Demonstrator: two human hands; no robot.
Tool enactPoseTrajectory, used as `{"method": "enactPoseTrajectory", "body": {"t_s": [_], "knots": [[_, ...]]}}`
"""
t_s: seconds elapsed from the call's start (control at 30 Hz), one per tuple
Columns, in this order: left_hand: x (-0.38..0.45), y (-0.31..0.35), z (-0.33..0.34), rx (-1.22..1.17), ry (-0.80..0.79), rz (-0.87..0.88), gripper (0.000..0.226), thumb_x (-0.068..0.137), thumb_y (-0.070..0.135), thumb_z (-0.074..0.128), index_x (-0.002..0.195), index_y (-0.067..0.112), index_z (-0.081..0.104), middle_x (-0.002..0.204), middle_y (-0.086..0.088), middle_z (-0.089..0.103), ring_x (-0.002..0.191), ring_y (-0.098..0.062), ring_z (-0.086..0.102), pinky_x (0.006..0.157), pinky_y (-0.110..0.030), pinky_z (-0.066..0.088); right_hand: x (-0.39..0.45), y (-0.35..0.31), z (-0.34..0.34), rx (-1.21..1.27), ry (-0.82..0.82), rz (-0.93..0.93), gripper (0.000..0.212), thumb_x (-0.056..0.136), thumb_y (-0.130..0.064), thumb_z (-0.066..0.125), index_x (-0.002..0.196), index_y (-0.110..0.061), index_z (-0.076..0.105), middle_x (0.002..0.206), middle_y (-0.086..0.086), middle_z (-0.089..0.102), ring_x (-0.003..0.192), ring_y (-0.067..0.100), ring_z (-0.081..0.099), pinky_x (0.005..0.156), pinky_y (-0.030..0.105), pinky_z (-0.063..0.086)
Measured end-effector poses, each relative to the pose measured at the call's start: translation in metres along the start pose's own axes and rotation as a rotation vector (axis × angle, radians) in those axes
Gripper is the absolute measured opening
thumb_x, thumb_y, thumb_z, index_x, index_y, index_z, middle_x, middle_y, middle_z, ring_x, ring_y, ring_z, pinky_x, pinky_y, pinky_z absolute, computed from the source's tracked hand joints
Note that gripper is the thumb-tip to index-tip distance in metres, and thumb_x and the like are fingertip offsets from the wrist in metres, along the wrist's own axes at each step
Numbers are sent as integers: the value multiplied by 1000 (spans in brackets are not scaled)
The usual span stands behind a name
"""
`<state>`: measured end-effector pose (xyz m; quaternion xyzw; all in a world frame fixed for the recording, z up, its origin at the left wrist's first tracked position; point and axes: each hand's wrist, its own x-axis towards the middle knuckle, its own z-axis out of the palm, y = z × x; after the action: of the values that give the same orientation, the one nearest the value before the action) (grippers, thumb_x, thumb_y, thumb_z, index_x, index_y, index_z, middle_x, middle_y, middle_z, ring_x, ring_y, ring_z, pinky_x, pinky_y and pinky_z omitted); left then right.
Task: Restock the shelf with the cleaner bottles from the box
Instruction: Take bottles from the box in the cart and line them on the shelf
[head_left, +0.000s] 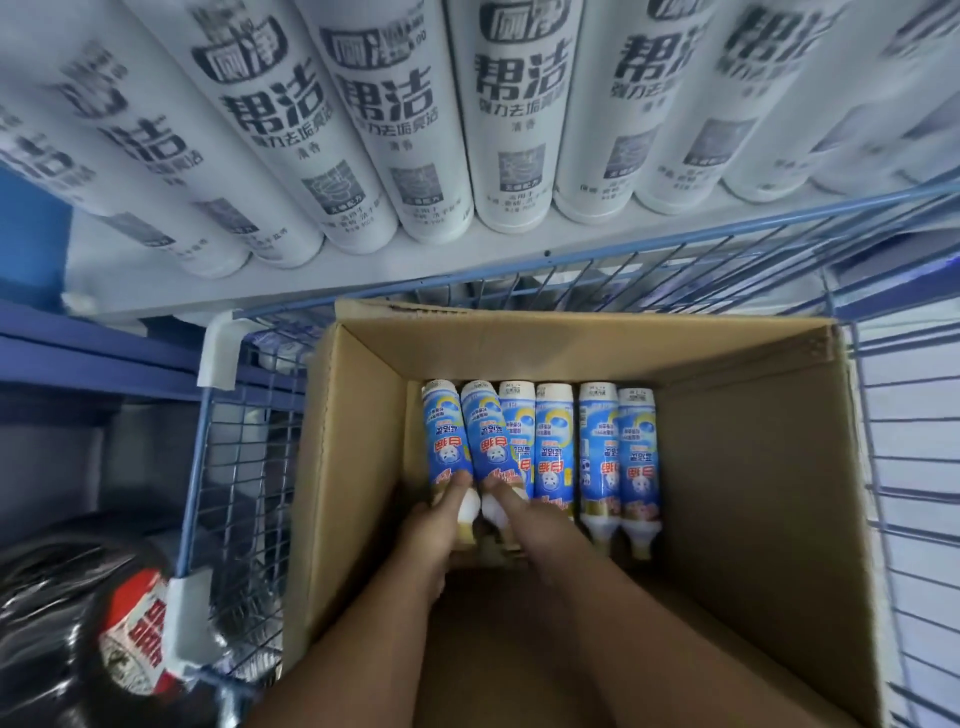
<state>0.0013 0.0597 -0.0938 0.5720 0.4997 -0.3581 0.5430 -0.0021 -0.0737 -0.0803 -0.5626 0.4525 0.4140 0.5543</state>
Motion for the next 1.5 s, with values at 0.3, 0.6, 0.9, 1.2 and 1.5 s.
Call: {"method": "enactPoseTrajectory", "body": {"t_s": [0.3,0.6,0.9,1.2,1.5], "knots": [[-80,15,8,-59,100,24,43,85,54,66,105,17,68,94,-4,70,80,-17,62,58,-25,41,-71,-20,-27,194,-140,50,54,81,-44,79,120,-13,59,107,10,69,91,27,69,66,33,57],[-175,-15,19,9,95,116,56,73,66,67,89,13,71,65,-8,69,54,-21,54,50,-23,36,-157,7,-78,332,-264,-19,42,92,-26,72,123,-1,59,76,11,67,57,17,63,50,27,54],[-301,-5,31,-17,55,390,58,76,69,65,99,16,70,68,-4,71,55,-17,60,53,-24,40,-269,5,-145,261,-380,-340,28,95,-25,65,109,-1,58,69,11,62,51,15,57,46,23,48],[-431,19,41,-112,22,776,40,91,54,59,90,16,70,62,-6,65,50,-15,50,50,-24,34,-387,-20,-176,290,-452,-661,43,77,-27,72,106,-1,55,65,12,60,45,15,52,41,21,47],[-509,64,37,-159,38,971,31,88,54,61,88,23,68,70,-9,73,44,-11,56,50,-25,38,-467,-56,-183,333,-445,-822,39,73,-18,84,93,-1,55,64,18,59,44,20,48,39,24,40]]}}
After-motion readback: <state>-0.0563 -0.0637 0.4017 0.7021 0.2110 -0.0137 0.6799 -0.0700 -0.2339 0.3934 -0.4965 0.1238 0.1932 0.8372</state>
